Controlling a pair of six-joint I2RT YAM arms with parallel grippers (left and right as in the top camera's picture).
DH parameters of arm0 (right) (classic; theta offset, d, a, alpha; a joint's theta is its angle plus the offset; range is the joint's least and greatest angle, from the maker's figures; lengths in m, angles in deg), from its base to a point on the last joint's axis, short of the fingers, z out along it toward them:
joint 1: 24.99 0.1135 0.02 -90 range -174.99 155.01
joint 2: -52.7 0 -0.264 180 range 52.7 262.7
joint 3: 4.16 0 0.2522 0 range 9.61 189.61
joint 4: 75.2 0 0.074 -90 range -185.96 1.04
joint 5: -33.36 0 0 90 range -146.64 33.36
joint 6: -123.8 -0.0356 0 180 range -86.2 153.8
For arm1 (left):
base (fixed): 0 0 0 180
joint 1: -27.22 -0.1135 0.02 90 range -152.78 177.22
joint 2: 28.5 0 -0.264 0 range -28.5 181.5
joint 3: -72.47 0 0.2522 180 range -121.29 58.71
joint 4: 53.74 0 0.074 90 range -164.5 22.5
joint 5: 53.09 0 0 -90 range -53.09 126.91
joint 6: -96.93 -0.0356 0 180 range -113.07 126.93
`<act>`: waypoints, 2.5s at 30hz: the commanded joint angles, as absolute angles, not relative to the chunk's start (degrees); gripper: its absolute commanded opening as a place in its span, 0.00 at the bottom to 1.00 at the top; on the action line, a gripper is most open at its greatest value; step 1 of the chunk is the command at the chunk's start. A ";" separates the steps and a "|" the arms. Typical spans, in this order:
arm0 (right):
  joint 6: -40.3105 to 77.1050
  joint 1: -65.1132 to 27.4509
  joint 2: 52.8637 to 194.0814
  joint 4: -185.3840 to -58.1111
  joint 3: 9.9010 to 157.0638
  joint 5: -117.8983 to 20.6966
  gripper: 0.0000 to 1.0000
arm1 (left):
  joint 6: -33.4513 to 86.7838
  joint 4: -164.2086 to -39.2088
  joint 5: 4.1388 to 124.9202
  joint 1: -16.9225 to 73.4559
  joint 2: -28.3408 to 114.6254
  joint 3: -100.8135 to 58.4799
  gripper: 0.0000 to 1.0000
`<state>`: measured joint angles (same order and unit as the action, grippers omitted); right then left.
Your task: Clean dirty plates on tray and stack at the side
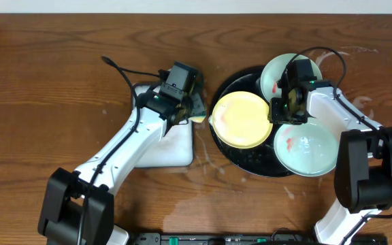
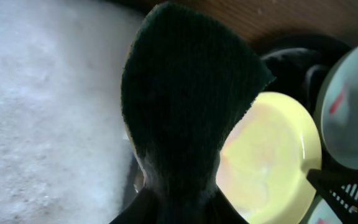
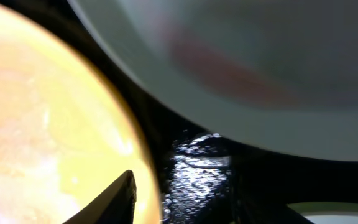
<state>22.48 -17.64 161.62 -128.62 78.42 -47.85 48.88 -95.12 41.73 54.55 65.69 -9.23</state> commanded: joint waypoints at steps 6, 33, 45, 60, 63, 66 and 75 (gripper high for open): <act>23.60 -17.73 158.87 -129.69 78.60 -38.21 0.51 | 45.91 -95.40 40.38 55.21 65.91 -8.97 0.08; 24.63 -16.24 152.86 -132.25 78.60 -34.49 0.76 | 45.43 -100.56 37.86 39.29 65.91 -2.48 0.21; 24.65 -15.19 146.56 -132.73 78.60 -34.58 0.99 | 39.92 -98.59 48.31 39.29 64.11 -2.48 0.37; 22.66 -15.21 134.46 -134.68 78.60 -39.43 0.99 | 39.70 -104.74 48.25 39.27 44.86 -2.48 0.79; 22.68 -15.21 133.76 -134.65 78.60 -40.79 0.99 | 39.70 -106.13 48.25 39.29 43.90 -2.48 0.79; 22.70 -15.19 133.78 -134.85 78.60 -43.19 0.99 | 39.70 -107.71 48.25 39.29 44.18 -2.48 0.79; 22.70 -15.19 133.78 -136.36 78.58 -45.88 0.99 | 39.70 -108.87 48.25 39.29 44.31 -2.48 0.80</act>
